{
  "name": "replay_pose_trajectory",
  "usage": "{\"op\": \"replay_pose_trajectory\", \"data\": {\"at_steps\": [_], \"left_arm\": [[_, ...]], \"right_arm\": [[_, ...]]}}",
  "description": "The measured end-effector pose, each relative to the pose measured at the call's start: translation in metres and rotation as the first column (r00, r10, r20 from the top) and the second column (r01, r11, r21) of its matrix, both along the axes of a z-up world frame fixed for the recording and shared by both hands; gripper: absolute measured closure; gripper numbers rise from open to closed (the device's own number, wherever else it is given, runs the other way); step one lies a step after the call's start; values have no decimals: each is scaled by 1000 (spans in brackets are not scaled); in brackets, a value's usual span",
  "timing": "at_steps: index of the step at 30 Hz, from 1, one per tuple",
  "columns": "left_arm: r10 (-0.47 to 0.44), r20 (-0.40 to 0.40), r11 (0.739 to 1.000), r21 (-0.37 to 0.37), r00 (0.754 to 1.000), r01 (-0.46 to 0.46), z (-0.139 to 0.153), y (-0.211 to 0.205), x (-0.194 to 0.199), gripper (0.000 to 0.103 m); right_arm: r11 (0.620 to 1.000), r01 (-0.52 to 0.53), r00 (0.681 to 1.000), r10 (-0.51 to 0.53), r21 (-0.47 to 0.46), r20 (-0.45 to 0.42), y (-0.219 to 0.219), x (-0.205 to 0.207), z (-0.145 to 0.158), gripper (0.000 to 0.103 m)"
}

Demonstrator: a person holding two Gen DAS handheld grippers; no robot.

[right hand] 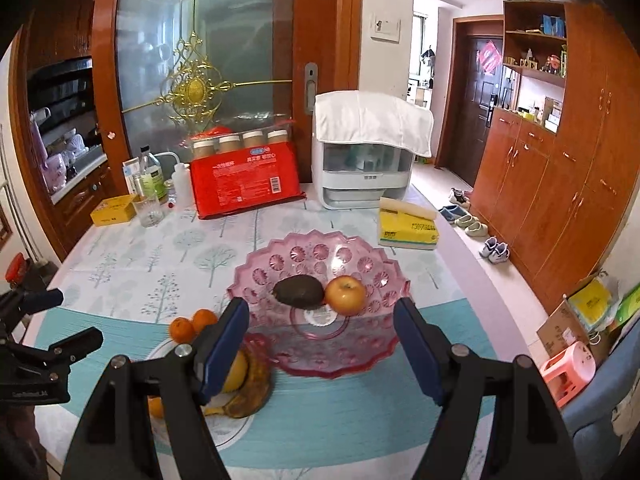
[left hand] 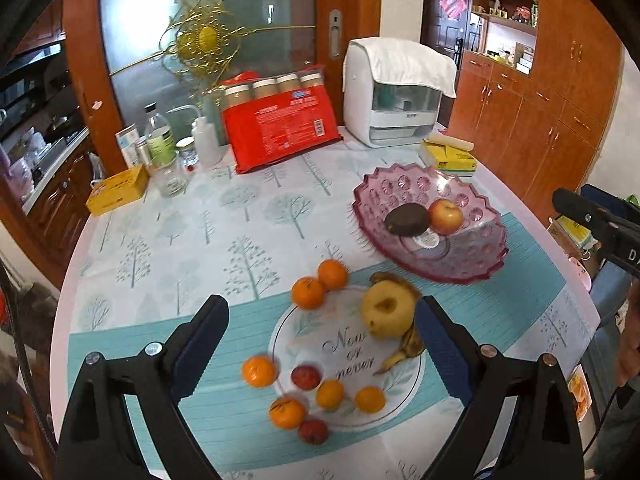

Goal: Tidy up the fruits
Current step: 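Withdraw both tools from the bowl back toward the fruit plate, then grasp the brown banana with the right tool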

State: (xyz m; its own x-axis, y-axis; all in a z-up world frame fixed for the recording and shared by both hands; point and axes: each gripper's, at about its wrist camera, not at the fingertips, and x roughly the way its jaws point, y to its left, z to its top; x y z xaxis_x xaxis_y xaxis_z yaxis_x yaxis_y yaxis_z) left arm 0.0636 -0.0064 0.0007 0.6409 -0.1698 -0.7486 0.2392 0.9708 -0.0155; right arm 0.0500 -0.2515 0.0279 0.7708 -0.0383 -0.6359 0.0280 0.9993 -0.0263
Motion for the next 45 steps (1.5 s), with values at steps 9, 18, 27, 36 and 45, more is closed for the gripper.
{"op": "replay_pose_trajectory", "data": {"at_steps": [9,18,27,36,45], "left_arm": [[-48,-24,999,11,999,48,-21,2,-17,9],[-105,-79,994,-18,991,103,-60,-21,0,9],[-93,-127,995,-38,987,89,-90,-28,27,9],[-72,-156,997,-41,985,66,-102,-25,37,9],[-69,-172,997,-45,983,63,-105,-28,39,9]], "right_arm": [[997,-66,994,69,34,-86,27,-13,-32,28],[985,-42,964,85,169,-253,25,0,-111,28],[972,-16,926,102,234,-363,30,25,-167,28],[951,17,883,131,308,-450,34,51,-205,28],[961,-16,872,148,275,-466,46,65,-212,37]]}}
